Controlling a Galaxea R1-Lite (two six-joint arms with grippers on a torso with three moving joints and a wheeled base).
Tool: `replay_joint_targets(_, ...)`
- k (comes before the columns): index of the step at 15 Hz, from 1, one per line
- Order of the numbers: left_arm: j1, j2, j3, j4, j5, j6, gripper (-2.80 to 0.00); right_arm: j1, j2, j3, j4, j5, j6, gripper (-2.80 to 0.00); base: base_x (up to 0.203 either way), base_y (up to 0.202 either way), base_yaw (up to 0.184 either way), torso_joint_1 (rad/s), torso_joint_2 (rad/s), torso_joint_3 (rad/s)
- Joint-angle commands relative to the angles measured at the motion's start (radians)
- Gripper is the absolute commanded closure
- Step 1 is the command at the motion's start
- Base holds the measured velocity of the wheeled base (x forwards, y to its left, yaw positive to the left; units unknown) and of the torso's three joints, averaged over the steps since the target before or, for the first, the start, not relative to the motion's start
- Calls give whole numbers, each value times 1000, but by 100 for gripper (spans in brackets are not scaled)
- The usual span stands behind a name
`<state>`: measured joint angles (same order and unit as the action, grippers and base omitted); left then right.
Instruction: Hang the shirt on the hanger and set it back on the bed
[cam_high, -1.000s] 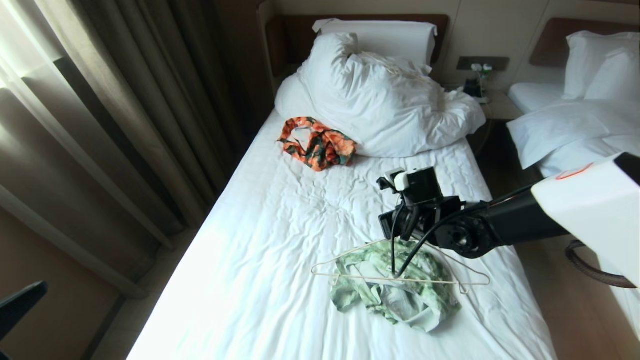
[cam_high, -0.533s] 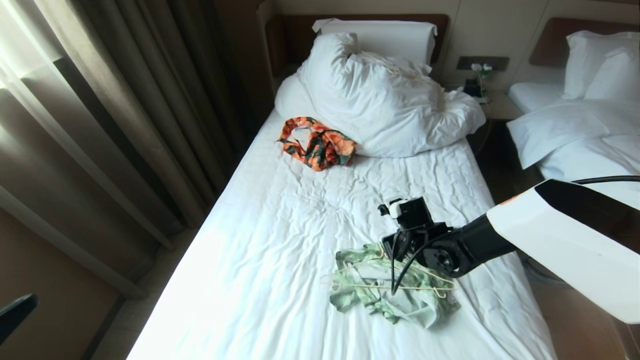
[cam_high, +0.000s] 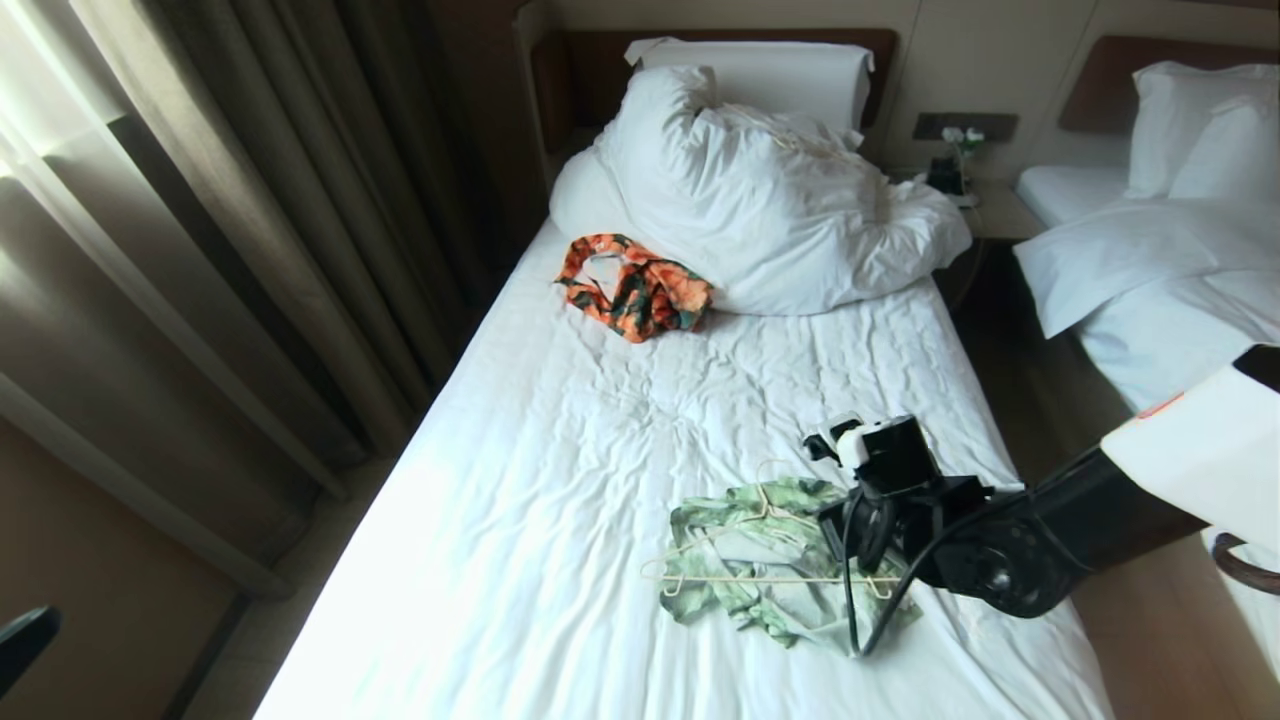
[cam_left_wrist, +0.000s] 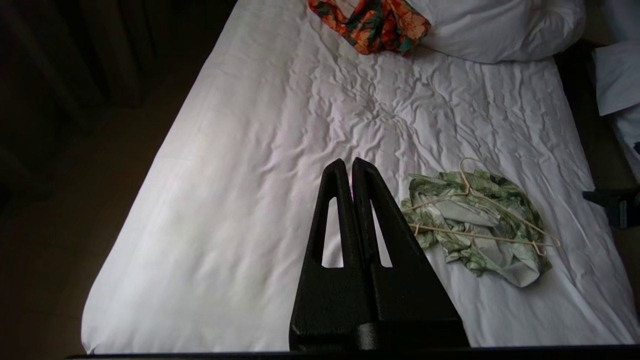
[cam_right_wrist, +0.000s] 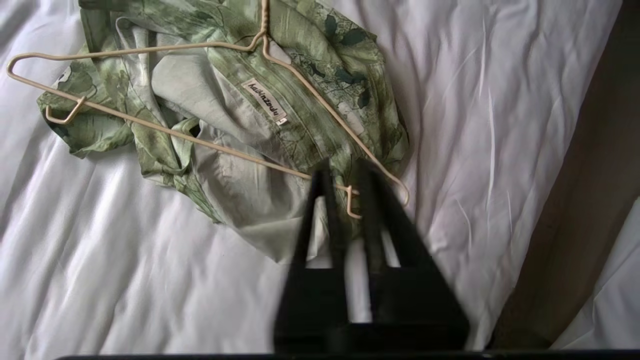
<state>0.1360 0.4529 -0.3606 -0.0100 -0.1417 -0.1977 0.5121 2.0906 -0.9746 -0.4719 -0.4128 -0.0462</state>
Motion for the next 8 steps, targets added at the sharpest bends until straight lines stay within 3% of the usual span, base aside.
replay_joint_targets(1, -9, -36, 5, -2, -3, -3, 0, 1, -148, 75, -10, -6, 1, 0, 0, 0, 0, 0, 0, 0)
replay_joint_targets(4, -65, -150, 34, -7, -11, -10, 0, 13, -372, 136, 7, -46, -1, 0, 0, 0, 0, 0, 0, 0)
replay_joint_targets(6, -152, -242, 30, 34, -11, -9, 0, 23, -567, 167, 70, -79, -2, 0, 0, 0, 0, 0, 0, 0)
replay_joint_targets(8, -145, -327, 18, 127, -6, -10, 0, 29, -764, 176, 166, -108, -2, 0, 0, 0, 0, 0, 0, 0)
